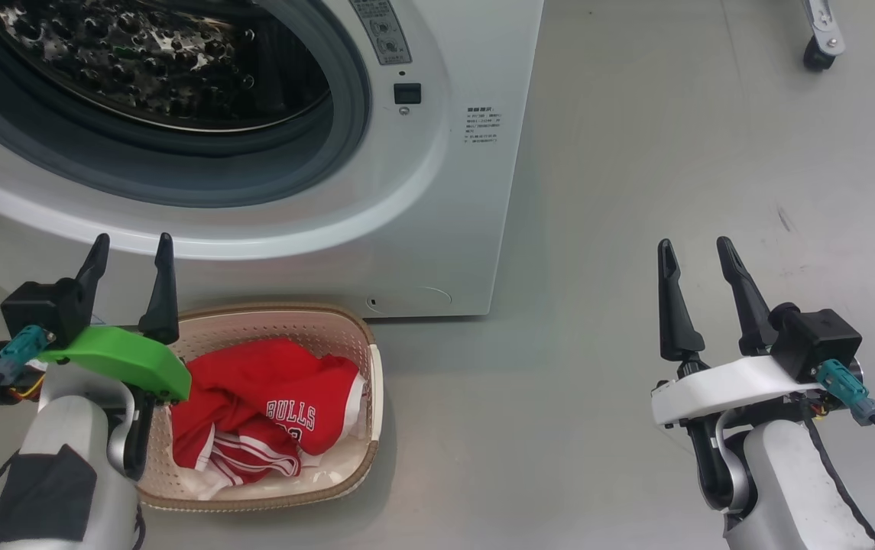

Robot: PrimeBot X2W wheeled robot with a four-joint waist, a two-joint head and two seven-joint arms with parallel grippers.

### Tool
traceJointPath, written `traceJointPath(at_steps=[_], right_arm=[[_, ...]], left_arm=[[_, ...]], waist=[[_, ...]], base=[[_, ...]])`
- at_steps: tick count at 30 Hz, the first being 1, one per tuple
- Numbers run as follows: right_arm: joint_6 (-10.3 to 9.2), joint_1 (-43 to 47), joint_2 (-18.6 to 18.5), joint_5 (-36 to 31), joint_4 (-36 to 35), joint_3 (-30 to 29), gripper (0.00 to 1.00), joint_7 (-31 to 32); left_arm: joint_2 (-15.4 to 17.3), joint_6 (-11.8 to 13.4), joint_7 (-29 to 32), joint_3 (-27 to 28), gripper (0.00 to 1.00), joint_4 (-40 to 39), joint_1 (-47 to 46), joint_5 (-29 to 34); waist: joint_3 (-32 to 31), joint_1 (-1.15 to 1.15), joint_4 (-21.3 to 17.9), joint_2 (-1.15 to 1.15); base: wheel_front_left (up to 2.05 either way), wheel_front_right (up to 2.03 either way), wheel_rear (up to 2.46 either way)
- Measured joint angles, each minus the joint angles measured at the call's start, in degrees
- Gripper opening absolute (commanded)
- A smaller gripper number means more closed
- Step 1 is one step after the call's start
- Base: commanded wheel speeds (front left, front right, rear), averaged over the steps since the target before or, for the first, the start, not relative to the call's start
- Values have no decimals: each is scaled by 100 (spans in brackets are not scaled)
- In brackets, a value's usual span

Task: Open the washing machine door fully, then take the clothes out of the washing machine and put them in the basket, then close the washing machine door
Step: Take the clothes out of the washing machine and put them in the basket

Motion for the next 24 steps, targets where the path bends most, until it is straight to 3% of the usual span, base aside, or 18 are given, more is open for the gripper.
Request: traceJointPath(at_steps=[24], right_arm=[[66,527,3,-2,-59,43,100,0]], left_arm=[[-202,0,0,-38,100,-1646,1507,512]], waist=[[-603,0,107,0]], base=[[0,0,0]])
